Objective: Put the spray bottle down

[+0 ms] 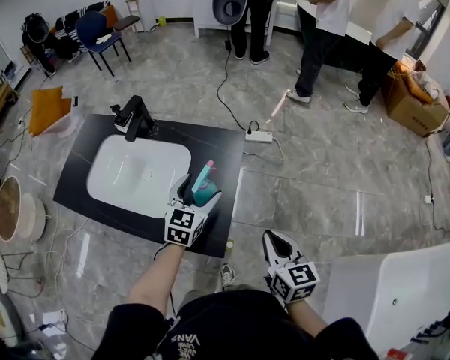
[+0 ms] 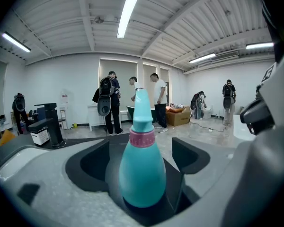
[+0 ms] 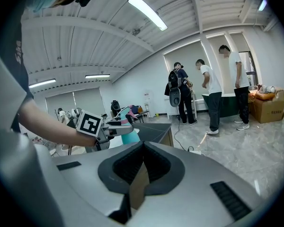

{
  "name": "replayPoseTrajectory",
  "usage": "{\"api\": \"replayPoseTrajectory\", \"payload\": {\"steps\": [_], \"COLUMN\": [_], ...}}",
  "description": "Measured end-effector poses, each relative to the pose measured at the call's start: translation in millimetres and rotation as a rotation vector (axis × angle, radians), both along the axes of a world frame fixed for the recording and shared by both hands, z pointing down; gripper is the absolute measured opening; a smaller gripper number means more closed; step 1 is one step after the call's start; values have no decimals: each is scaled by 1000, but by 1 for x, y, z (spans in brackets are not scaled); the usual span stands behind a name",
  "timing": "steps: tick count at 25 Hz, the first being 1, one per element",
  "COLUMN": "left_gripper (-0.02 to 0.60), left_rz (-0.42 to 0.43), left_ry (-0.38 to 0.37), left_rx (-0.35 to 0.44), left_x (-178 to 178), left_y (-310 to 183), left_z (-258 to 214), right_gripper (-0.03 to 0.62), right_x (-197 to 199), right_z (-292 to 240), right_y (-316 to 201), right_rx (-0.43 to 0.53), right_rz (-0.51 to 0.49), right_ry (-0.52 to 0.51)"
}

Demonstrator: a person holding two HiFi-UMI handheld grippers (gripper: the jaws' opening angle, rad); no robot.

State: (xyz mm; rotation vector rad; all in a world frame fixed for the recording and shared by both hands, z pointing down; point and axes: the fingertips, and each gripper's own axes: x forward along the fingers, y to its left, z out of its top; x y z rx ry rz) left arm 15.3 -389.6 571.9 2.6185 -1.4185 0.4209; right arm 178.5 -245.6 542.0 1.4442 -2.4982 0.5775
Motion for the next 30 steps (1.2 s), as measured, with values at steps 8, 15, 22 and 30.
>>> {"api": "replayPoseTrajectory", "payload": {"steps": [8,15,22,30], "left_gripper": [414,365,215,94], "left_rz": [8,-3,-10,-19], "left_ry": [3,2,26,51], "left_rx": [20,18,62,86], "left_x": [-19,-46,-79,-117], "left_y": [23,51,90,136], "left_z": [-10,-19,-41,-58], "right_gripper": [0,0,0,0], "right_x": [-14,-37,-71,-110], "right_z": [-5,-11,-20,-30], "right_y": [8,20,36,63], "right_rx": [9,12,26,40], "right_rz": [1,-6,-20,-31], "right_ry": [2,1,-9,-8]}}
